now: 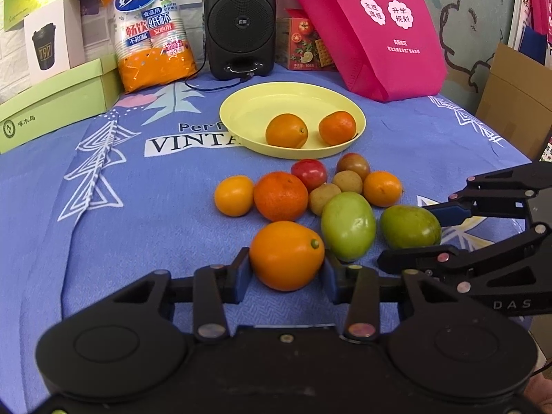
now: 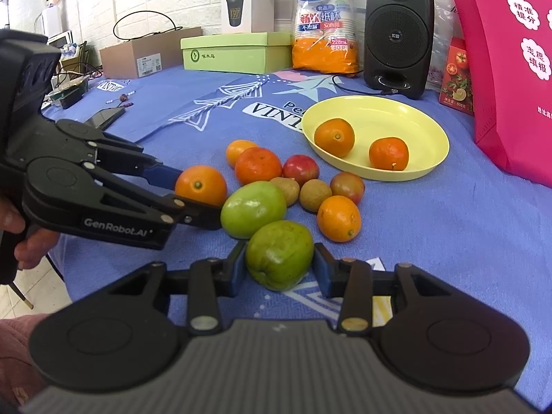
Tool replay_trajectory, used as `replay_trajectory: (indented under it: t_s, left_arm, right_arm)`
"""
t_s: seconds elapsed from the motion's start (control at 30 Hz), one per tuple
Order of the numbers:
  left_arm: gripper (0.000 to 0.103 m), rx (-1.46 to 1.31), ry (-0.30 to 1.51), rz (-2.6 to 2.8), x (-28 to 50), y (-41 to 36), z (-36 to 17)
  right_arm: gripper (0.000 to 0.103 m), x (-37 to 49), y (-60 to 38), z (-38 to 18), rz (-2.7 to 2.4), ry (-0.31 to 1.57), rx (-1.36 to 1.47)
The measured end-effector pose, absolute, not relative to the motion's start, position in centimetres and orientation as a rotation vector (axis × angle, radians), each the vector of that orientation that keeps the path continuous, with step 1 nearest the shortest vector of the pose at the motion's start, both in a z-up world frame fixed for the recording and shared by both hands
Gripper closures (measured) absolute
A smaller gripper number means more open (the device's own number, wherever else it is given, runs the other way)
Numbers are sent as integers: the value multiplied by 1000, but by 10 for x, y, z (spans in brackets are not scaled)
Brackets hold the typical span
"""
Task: Organize fruits
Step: 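Grasp a green guava with the right gripper while the left gripper grasps an orange, then carry the guava and orange onto the yellow plate and release both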
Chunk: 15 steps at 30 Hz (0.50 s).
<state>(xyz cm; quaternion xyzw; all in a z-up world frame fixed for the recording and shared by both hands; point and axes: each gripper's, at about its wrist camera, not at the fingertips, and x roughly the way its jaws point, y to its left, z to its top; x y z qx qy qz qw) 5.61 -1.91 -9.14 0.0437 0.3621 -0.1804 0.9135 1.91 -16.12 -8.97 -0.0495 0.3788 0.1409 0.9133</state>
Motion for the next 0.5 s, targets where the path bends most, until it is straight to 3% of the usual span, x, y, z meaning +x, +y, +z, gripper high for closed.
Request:
replay_trajectory:
  t_s: [0.5]
  left_arm:
    - [62,81,734,-368,37,-7,-75]
  right_arm:
    - [63,3,-167,-81,281,782,-113]
